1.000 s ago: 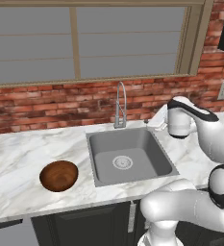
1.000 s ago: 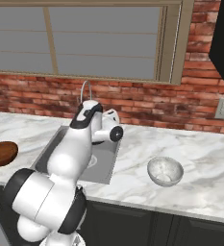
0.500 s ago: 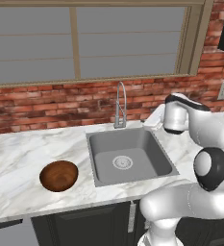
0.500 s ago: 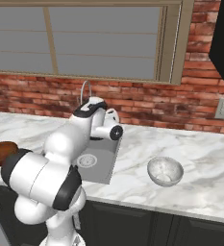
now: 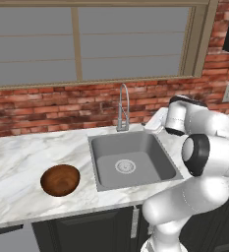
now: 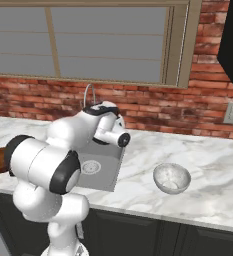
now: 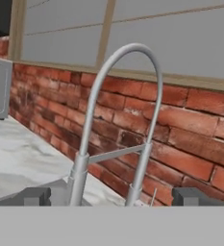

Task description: Rinse each bowl for a few seconds and place them down in the sink or on the counter.

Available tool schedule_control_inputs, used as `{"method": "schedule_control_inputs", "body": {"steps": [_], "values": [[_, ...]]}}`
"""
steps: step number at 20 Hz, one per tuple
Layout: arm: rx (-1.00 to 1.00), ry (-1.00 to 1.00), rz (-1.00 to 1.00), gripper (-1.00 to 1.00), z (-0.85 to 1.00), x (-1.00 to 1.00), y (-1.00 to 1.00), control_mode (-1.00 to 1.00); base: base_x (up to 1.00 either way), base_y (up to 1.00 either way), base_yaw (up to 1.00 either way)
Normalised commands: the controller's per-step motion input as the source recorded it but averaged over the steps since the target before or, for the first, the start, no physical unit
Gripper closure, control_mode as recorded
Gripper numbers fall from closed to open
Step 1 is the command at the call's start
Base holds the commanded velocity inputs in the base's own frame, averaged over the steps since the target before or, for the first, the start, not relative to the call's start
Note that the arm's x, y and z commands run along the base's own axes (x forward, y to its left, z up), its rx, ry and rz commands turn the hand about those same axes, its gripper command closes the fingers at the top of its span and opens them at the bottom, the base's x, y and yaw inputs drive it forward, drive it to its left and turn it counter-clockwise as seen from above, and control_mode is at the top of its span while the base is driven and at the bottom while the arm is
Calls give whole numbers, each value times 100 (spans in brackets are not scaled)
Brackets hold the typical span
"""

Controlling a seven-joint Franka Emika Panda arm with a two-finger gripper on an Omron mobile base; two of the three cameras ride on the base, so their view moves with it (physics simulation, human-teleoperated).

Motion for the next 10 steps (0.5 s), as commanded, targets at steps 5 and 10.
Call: {"method": "schedule_control_inputs", "body": {"steps": [5,10], "values": [[2,-1,2,-100,-10,25,3,-100,0,0,0],[1,0,1,-100,-7,23,5,-100,0,0,0]]}}
